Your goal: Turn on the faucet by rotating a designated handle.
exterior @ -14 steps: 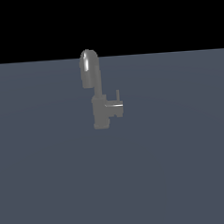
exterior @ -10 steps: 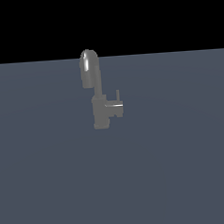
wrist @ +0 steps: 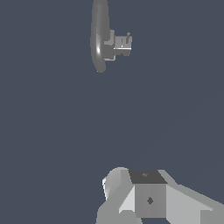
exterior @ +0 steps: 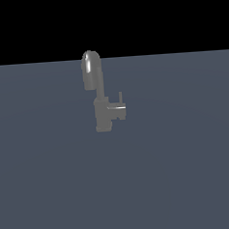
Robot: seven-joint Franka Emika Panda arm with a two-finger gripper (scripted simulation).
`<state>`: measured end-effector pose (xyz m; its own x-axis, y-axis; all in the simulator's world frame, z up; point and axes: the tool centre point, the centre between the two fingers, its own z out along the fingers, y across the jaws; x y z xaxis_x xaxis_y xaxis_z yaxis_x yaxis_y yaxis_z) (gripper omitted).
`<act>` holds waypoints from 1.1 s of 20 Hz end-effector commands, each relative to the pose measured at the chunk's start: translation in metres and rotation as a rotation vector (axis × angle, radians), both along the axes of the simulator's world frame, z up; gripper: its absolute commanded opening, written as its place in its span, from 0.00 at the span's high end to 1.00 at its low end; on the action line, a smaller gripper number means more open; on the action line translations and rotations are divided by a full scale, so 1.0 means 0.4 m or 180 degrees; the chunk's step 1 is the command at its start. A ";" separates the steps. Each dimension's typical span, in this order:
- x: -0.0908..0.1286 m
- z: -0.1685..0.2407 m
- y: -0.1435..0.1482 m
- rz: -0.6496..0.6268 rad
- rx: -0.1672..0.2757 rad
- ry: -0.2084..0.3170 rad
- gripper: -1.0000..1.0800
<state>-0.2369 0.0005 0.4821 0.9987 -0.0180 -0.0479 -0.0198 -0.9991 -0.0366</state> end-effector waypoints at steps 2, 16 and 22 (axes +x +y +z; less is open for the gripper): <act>0.032 -0.007 0.004 -0.0104 0.0096 0.0094 1.00; 0.228 -0.066 0.009 -0.0744 0.0694 0.0667 1.00; 0.317 -0.106 0.003 -0.1047 0.0981 0.0939 1.00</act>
<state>-0.1192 0.0024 0.4440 0.9005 -0.2547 -0.3525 -0.3558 -0.8976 -0.2603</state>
